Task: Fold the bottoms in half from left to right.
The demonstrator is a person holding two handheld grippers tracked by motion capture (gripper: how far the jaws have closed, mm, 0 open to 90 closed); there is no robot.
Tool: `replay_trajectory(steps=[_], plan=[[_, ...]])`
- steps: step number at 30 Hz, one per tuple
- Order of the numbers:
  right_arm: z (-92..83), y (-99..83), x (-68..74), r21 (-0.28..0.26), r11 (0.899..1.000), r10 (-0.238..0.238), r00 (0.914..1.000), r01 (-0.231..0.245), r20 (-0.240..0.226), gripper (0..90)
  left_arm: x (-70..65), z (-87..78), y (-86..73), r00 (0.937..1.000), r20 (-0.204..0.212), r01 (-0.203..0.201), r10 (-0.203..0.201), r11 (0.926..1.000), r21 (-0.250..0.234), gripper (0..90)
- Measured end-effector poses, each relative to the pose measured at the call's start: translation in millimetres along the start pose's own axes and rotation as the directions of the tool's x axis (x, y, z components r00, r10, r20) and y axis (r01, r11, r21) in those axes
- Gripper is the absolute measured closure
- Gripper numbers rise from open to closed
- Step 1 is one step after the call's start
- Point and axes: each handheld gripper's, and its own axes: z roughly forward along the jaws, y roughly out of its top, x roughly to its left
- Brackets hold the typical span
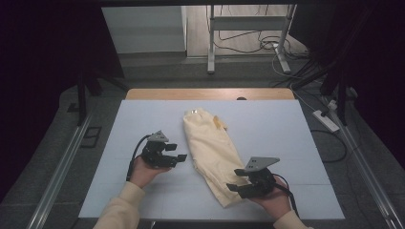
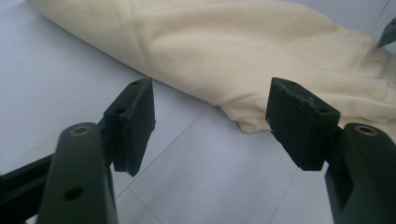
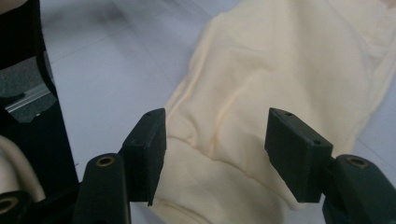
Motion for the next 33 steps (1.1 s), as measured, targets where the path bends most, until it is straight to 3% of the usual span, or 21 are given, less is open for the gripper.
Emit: replay_trajectory(steps=[4, 9, 10, 11, 13, 16, 19, 25, 29, 32, 33], plan=[[5.8, 1.2, 10.2, 0.024, 0.999, -0.029, 0.9994, 0.029, -0.017, 38.6, -1.0, 1.0, -0.1, 0.9999, -0.002, -0.016, 0.016, 0.9998, 0.007, 33.0], [20.4, -2.4, 16.8, 0.105, 0.992, -0.066, 0.9978, 0.067, -0.008, 38.9, -0.3, 0.7, -0.6, 0.9999, -0.002, -0.012, 0.012, 0.9999, 0.006, 32.6], [24.9, -4.7, 16.7, 0.137, 0.988, -0.072, 0.9973, 0.071, 0.008, 44.5, -0.1, 0.6, -0.7, 0.9999, -0.001, -0.012, 0.012, 0.9999, 0.007, 32.6], [24.9, -4.7, 16.7, 0.137, 0.988, -0.072, 0.9973, 0.071, 0.008, 44.5, -0.1, 0.7, -0.8, 0.9999, 0.001, -0.01, 0.01, 0.9999, 0.009, 32.6], [27.3, -6.3, 14.9, 0.152, 0.986, -0.069, 0.9974, 0.065, 0.023, 52.7, 0.1, 1.3, -0.9, 1.0, 0.004, -0.007, 0.007, 0.9999, 0.012, 32.5], [24.3, -2.9, 11.3, 0.147, 0.989, -0.031, 0.9995, 0.031, -0.002, 67.9, 0.5, 0.4, -0.5, 0.9999, 0.015, -0.002, 0.002, 1.0, 0.008, 32.4], [23.1, -2.5, 12.9, 0.15, 0.988, -0.032, 0.9994, 0.033, -0.011, 73.8, -0.7, -1.5, 0.9, 0.9999, 0.006, -0.011, 0.011, 0.9999, 0.007, 32.4], [19.7, 1.3, 20.7, 0.139, 0.99, -0.031, 0.9988, 0.036, -0.038, 74.9, 0.9, -3.4, 0.8, 0.9998, 0.018, -0.005, 0.005, 1.0, -0.003, 32.4], [20.4, 4.7, 36.9, 0.129, 0.988, -0.072, 0.9955, 0.079, -0.061, 74.1, 2.8, -4.2, 0.1, 0.9998, 0.018, 0.002, -0.002, 1.0, -0.008, 32.3], [25.6, 2.1, 38.6, 0.128, 0.988, -0.082, 0.9945, 0.09, -0.064, 68.3, 2.7, -4.5, 0.2, 0.9998, 0.019, 0.001, -0.001, 1.0, -0.008, 32.1], [25.6, 1.1, 36.8, 0.116, 0.99, -0.074, 0.9945, 0.083, -0.074, 62.7, 2.5, -4.6, 0.3, 0.9998, 0.018, 0.001, -0.001, 1.0, -0.009, 32.0]])
